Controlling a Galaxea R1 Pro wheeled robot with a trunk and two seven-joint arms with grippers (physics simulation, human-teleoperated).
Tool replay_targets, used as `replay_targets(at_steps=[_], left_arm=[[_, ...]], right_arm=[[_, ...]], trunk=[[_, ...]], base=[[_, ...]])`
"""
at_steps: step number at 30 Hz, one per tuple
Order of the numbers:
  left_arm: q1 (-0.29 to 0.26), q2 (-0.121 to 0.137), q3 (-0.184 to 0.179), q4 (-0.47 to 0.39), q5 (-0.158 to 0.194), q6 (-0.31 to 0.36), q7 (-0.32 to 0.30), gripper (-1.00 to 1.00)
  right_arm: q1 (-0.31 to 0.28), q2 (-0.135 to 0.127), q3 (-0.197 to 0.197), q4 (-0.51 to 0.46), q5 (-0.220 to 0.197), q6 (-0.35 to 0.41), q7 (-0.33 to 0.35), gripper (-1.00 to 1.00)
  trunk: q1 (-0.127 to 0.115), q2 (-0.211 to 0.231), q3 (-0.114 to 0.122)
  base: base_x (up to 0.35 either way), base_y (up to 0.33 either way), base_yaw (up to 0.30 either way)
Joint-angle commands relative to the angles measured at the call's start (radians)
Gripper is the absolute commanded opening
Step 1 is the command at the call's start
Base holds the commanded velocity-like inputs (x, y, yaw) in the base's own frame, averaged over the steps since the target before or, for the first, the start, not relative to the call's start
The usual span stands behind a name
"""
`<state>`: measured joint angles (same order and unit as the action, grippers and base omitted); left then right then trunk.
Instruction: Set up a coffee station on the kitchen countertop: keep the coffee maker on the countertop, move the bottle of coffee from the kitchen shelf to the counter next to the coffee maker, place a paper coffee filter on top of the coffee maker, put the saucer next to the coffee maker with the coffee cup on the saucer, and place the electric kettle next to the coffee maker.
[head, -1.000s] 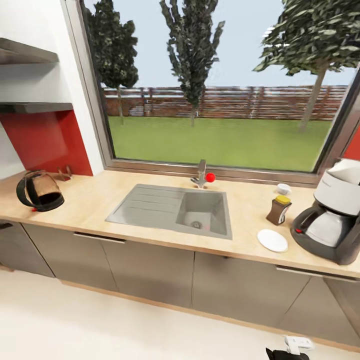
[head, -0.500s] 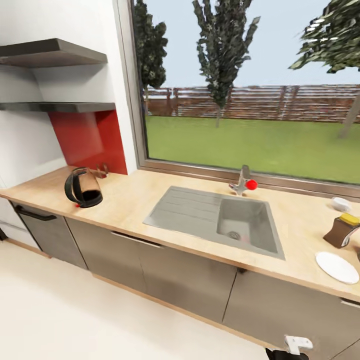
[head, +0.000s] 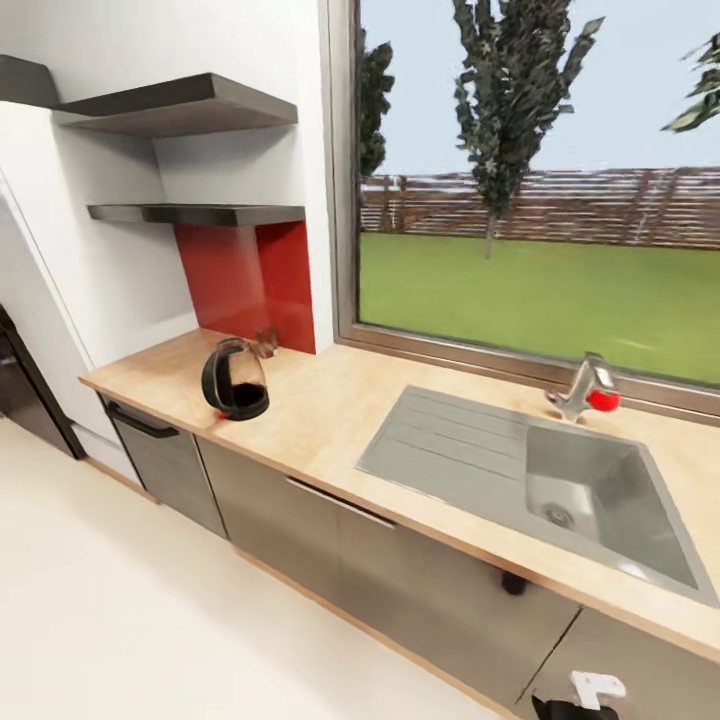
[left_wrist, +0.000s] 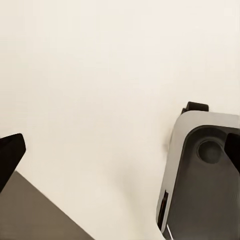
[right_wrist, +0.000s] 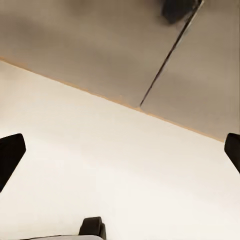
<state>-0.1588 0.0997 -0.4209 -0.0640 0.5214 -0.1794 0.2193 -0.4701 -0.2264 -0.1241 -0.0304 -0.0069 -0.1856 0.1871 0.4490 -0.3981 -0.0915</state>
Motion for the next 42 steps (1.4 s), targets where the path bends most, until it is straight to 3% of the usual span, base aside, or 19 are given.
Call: replay_targets(at_steps=[1, 12, 42], left_arm=[[-0.001, 0.000, -0.009, 0.000, 0.008, -0.002, 0.003, 1.00], [-0.001, 0.000, -0.009, 0.000, 0.008, -0.002, 0.003, 1.00], [-0.001, -0.001, -0.009, -0.002, 0.008, -0.003, 0.003, 1.00]], right_arm=[[-0.001, 0.000, -0.008, 0.001, -0.001, -0.003, 0.006, 1.00], [-0.001, 0.001, -0.008, 0.002, -0.001, -0.003, 0.006, 1.00], [-0.001, 0.001, -0.008, 0.003, -0.001, -0.003, 0.006, 1.00]], trunk=[[0.001, -0.002, -0.002], [0.001, -0.002, -0.002], [0.001, -0.002, -0.002]], base=[[0.279, 0.234, 0.277], [0.280, 0.231, 0.253], [0.204, 0.277, -0.025]])
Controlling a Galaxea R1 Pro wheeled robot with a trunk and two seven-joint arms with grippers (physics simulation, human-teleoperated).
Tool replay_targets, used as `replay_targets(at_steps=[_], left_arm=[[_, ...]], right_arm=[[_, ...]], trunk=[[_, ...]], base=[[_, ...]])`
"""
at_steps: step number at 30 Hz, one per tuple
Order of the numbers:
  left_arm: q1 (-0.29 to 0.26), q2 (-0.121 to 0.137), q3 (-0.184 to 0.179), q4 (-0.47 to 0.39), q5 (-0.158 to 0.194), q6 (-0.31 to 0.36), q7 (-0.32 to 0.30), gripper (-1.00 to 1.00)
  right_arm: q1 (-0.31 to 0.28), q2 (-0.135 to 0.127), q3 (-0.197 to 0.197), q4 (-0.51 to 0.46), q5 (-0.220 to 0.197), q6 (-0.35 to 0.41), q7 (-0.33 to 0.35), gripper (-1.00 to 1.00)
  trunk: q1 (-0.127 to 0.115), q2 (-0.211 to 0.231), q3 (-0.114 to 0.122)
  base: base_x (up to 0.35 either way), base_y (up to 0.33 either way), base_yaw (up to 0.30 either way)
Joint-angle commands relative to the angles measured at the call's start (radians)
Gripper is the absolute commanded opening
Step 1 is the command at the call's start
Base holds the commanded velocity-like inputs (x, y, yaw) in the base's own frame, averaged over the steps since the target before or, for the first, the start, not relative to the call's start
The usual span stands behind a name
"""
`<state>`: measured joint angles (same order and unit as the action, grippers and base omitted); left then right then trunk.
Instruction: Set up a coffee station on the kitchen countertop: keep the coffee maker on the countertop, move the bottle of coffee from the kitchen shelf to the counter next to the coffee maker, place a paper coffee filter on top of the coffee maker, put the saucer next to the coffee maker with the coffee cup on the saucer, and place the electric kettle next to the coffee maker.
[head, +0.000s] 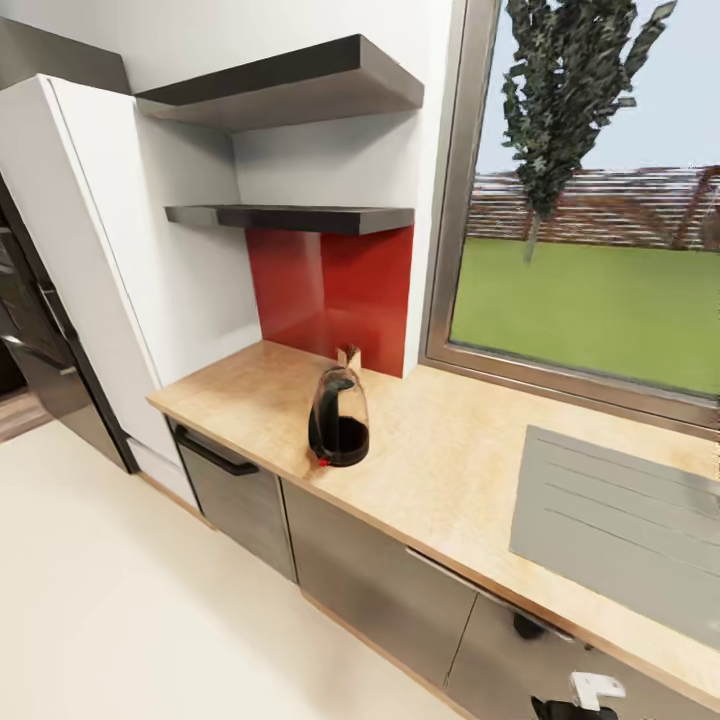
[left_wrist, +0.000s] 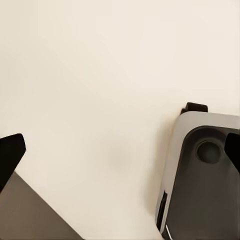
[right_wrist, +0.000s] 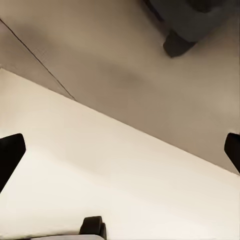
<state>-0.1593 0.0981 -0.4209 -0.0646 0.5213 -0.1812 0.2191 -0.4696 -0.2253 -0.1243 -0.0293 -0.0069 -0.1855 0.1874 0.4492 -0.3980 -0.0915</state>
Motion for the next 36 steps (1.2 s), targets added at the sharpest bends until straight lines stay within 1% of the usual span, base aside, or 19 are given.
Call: replay_targets(at_steps=[1, 13, 21, 24, 27, 28, 33, 36], left_arm=[[0.000, 0.000, -0.009, -0.001, 0.008, -0.001, 0.003, 1.00], [0.000, 0.000, -0.009, -0.002, 0.008, -0.001, 0.003, 1.00], [0.000, 0.000, -0.009, -0.002, 0.007, -0.001, 0.003, 1.00], [0.000, 0.002, -0.010, -0.001, 0.006, -0.001, 0.003, 1.00], [0.000, 0.005, -0.011, -0.001, 0.004, -0.001, 0.003, 1.00], [0.000, 0.006, -0.012, 0.000, 0.001, -0.001, 0.003, 1.00], [0.000, 0.008, -0.013, 0.001, -0.005, 0.001, 0.003, 1.00], [0.000, 0.010, -0.013, 0.003, -0.007, 0.002, 0.003, 1.00]], right_arm=[[-0.001, 0.000, -0.008, 0.002, -0.001, -0.003, 0.006, 1.00], [-0.001, 0.000, -0.008, 0.002, 0.000, -0.003, 0.006, 1.00], [0.000, -0.001, -0.008, 0.003, 0.002, 0.000, 0.007, 1.00], [0.013, -0.005, -0.008, 0.003, 0.002, 0.008, 0.006, 1.00], [0.066, -0.026, -0.008, 0.004, 0.002, 0.014, 0.006, 1.00], [0.106, -0.032, -0.008, 0.005, 0.003, 0.016, 0.006, 1.00], [0.190, -0.035, -0.008, 0.005, 0.005, 0.017, 0.006, 1.00], [0.226, -0.032, -0.007, 0.005, 0.007, 0.043, 0.006, 1.00]], trunk=[[0.001, -0.002, -0.002], [0.001, -0.002, -0.002], [0.001, -0.002, -0.002], [0.001, -0.002, -0.002], [0.001, -0.002, -0.002], [0.001, -0.002, -0.002], [0.001, -0.002, -0.002], [0.001, -0.002, -0.002]], base=[[0.111, 0.317, -0.253], [0.019, 0.302, -0.261], [0.000, 0.048, -0.265], [0.000, 0.004, -0.267], [0.000, 0.001, -0.267], [0.000, 0.000, -0.267], [0.000, 0.000, -0.267], [0.000, 0.000, -0.267]])
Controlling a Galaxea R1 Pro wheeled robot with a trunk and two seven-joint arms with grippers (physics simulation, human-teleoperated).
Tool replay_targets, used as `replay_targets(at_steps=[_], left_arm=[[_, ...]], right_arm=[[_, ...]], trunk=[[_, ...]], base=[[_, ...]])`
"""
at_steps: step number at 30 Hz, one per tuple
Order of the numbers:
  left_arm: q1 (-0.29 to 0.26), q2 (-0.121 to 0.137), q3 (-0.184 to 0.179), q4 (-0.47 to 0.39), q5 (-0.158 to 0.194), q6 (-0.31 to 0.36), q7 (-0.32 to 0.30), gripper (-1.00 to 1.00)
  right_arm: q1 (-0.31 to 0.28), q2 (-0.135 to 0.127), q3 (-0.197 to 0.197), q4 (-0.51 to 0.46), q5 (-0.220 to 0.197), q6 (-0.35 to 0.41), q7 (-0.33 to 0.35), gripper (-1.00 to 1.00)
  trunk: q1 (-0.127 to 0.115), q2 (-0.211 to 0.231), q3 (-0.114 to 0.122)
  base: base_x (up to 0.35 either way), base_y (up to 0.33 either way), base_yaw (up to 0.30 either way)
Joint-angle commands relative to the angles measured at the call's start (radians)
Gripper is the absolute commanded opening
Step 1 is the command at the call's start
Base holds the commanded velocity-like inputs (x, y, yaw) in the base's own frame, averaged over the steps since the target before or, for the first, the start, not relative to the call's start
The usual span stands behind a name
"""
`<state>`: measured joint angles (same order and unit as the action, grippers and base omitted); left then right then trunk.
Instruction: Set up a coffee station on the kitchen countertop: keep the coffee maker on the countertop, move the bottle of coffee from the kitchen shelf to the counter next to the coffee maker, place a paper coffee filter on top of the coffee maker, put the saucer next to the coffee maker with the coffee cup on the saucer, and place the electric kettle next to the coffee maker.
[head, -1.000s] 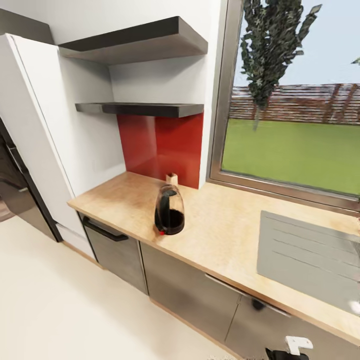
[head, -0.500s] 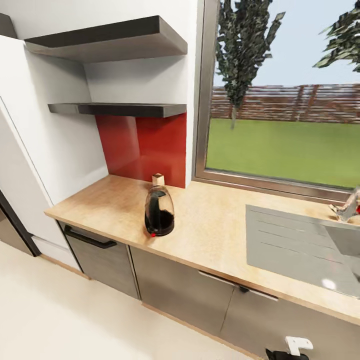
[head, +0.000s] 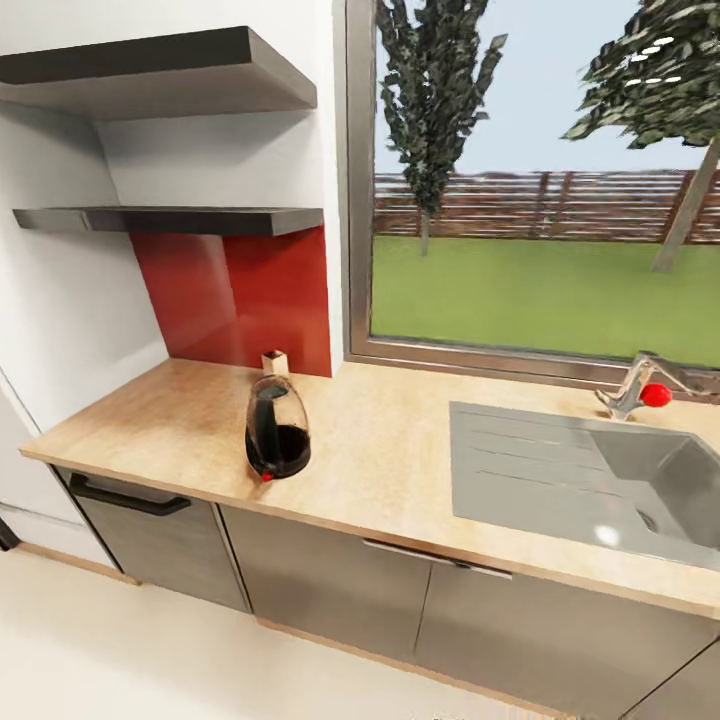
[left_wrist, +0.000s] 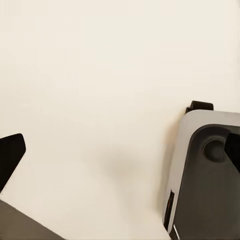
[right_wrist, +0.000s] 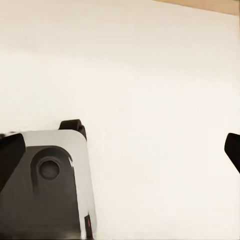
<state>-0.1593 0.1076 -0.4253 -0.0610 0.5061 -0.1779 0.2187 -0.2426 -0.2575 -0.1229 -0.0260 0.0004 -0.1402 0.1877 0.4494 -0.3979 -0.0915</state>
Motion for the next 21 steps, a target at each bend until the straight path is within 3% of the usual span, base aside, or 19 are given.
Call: replay_targets(at_steps=[1, 6, 10, 13, 15, 18, 21], left_arm=[[0.000, 0.001, -0.009, -0.001, 0.007, -0.002, 0.004, 1.00], [-0.001, 0.004, -0.011, -0.005, 0.004, -0.004, 0.004, 1.00], [-0.007, 0.018, -0.012, -0.011, 0.003, -0.029, 0.004, 1.00], [-0.011, 0.041, -0.014, -0.015, 0.002, -0.203, 0.003, 1.00], [-0.012, 0.048, -0.014, -0.016, 0.002, -0.245, 0.003, 1.00], [-0.013, 0.059, -0.013, -0.016, 0.002, -0.286, 0.002, 1.00], [-0.012, 0.065, -0.015, -0.015, 0.001, -0.293, 0.002, 1.00]], right_arm=[[0.005, 0.001, -0.008, 0.002, 0.000, 0.014, 0.006, 1.00], [0.025, 0.004, -0.008, 0.002, 0.001, 0.098, 0.005, 1.00], [0.035, 0.005, -0.007, 0.002, 0.001, 0.112, 0.004, 1.00], [0.040, 0.015, -0.007, 0.000, 0.011, 0.113, 0.004, 1.00], [0.040, 0.021, -0.007, 0.000, 0.013, 0.112, 0.004, 1.00], [0.040, 0.072, -0.009, -0.001, 0.013, 0.110, 0.003, 1.00], [0.040, 0.099, -0.010, -0.002, 0.011, 0.107, 0.003, 1.00]], trunk=[[0.001, -0.002, -0.002], [0.001, -0.002, -0.002], [0.001, -0.002, -0.002], [0.001, -0.002, -0.002], [0.001, -0.002, -0.002], [0.001, -0.002, -0.002], [0.001, -0.002, -0.002]], base=[[0.000, 0.000, -0.267], [0.000, 0.000, -0.243], [0.000, 0.000, -0.071], [0.000, 0.000, -0.007], [0.000, 0.000, -0.002], [0.000, 0.000, 0.000], [0.000, 0.000, 0.000]])
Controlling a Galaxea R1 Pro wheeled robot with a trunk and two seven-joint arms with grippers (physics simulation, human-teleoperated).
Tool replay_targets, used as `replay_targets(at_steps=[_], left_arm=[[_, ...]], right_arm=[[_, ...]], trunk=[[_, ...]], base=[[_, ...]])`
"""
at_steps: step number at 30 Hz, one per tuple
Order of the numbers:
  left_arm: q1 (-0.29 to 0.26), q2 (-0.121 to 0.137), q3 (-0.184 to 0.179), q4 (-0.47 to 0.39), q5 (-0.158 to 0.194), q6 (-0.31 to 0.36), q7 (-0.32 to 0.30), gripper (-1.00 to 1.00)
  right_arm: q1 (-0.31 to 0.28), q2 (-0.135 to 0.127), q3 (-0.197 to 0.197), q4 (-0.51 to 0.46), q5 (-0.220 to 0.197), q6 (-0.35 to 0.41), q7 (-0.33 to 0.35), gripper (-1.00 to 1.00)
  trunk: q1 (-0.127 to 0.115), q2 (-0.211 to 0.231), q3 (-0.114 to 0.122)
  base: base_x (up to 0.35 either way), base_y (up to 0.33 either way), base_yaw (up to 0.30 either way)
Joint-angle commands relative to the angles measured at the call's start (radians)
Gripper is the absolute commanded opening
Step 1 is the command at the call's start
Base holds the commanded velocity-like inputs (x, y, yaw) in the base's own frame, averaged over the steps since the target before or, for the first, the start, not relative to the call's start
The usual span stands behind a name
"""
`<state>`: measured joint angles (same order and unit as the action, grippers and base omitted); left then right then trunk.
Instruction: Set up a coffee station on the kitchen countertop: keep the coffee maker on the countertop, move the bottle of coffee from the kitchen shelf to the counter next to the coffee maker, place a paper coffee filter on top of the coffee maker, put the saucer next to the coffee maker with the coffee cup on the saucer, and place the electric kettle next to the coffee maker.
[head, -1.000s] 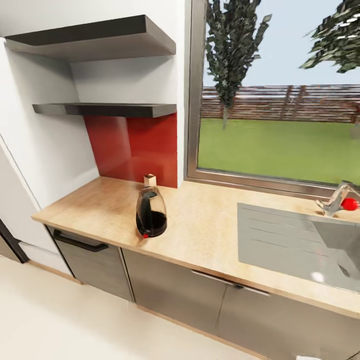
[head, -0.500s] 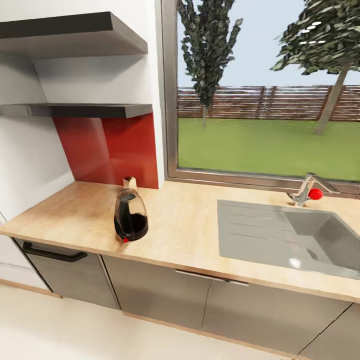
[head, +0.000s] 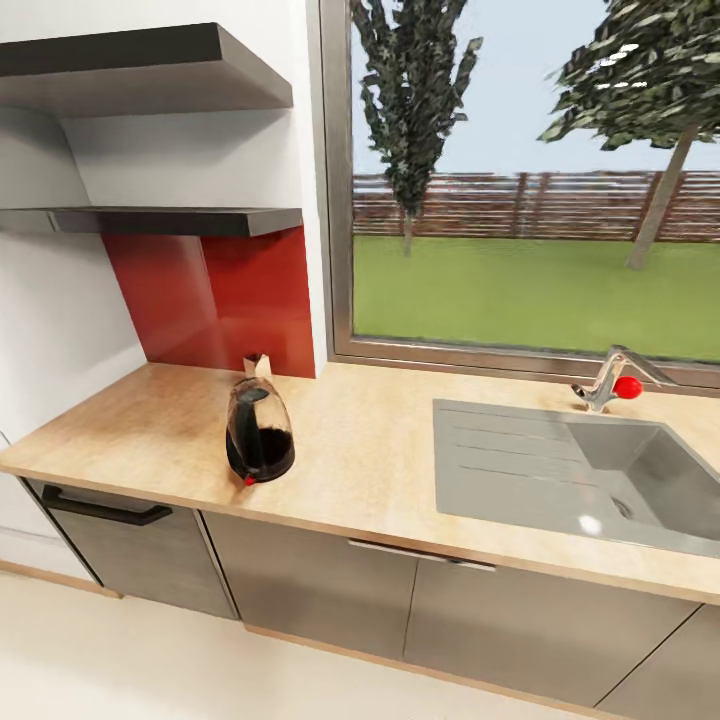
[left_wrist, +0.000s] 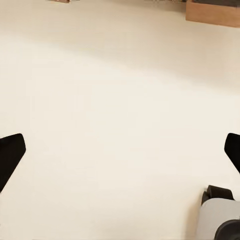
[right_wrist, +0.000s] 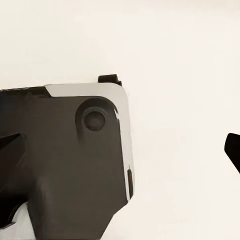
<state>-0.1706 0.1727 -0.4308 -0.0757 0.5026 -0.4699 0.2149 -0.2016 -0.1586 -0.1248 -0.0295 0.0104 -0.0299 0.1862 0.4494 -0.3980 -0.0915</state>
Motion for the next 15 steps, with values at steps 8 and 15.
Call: replay_targets(at_steps=[8, 15], left_arm=[[0.006, 0.010, -0.009, 0.000, 0.005, -0.009, 0.006, 1.00], [0.006, 0.010, -0.009, 0.000, 0.005, -0.008, 0.006, 1.00]], right_arm=[[-0.001, 0.019, -0.013, -0.001, -0.004, -0.002, 0.004, 1.00], [-0.001, 0.019, -0.013, -0.001, -0.004, -0.002, 0.004, 1.00]], trunk=[[0.001, -0.002, -0.002], [0.001, -0.002, -0.002]], base=[[0.000, 0.162, 0.000], [0.000, 0.301, 0.000]])
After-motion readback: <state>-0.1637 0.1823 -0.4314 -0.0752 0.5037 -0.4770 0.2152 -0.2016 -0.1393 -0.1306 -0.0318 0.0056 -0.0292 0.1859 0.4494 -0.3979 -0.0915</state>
